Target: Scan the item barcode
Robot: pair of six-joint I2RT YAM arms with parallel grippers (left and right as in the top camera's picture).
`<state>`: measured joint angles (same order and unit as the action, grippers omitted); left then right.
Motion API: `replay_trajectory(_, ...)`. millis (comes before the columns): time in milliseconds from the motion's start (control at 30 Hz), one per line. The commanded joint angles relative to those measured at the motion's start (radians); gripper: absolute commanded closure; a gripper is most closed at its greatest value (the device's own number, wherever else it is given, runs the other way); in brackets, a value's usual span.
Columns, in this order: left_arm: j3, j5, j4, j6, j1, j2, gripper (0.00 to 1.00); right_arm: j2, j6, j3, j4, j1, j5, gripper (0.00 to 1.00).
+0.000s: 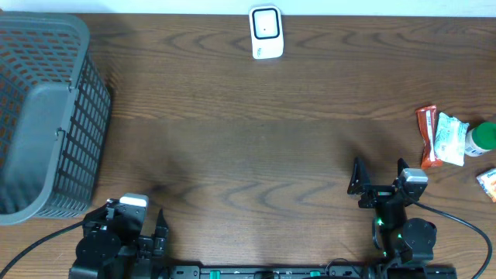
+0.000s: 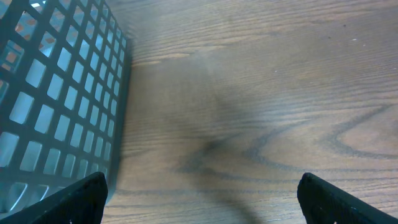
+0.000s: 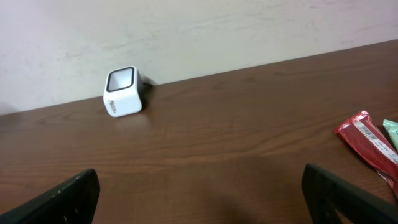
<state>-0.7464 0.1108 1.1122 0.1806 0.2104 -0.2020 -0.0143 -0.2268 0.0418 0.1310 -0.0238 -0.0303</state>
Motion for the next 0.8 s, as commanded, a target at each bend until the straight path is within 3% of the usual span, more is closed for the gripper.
replay_trajectory(0,-0.003,-0.002,0.001,-0.001,-0.003,-0.001,0.02,0.009,-0.004,-0.01,0.0,-0.017,-0.005,0.01)
replay_trajectory(500,-0.001,-0.019,-0.008,-0.002,-0.004,0.0,0.02,0.009,-0.004,-0.009,0.0,-0.017,-0.005,0.01)
replay_trajectory(767,0.136,-0.063,-0.381,-0.001,-0.06,0.0,0.02,0.009,-0.004,-0.01,0.0,-0.017,-0.005,0.01)
